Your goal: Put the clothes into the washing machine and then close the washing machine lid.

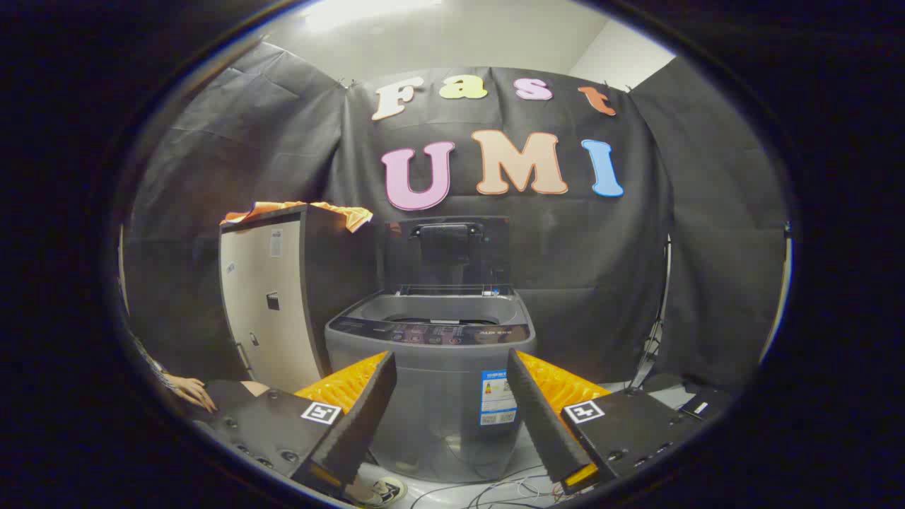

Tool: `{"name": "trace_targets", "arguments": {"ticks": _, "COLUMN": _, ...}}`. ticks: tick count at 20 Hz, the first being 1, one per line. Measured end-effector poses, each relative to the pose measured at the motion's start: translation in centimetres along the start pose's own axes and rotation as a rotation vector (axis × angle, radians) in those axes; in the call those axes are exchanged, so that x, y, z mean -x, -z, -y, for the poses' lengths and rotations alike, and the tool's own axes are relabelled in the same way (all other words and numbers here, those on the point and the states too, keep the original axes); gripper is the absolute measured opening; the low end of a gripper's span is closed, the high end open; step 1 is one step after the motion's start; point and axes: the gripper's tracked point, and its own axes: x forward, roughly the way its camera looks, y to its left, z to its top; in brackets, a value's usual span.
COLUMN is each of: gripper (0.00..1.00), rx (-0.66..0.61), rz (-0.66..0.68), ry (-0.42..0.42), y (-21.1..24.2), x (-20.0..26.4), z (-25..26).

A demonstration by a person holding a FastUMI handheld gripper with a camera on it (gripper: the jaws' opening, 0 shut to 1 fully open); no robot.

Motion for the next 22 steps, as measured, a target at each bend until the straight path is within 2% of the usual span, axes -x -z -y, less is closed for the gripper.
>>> {"name": "trace_targets", "arguments": {"ticks": 15, "gripper": 0.97, "rx": -0.002, "rz": -0.001, "ry": 0.002, "y": 0.0, "x": -0.1, "z": 0.1}}
{"name": "trace_targets", "arguments": {"ticks": 18, "gripper": 0.97, "rx": -0.009, "rz": -0.011, "ry": 0.034, "y": 0.2, "x": -0.5, "z": 0.4}}
{"name": "trace_targets", "arguments": {"ticks": 20, "gripper": 0.97, "rx": -0.013, "rz": -0.033, "ry": 0.036, "y": 0.2, "x": -1.2, "z": -0.5}}
{"name": "trace_targets", "arguments": {"ticks": 22, "gripper": 0.97, "rx": -0.02, "rz": -0.016, "ry": 0.003, "y": -2.1, "x": -2.4, "z": -2.5}}
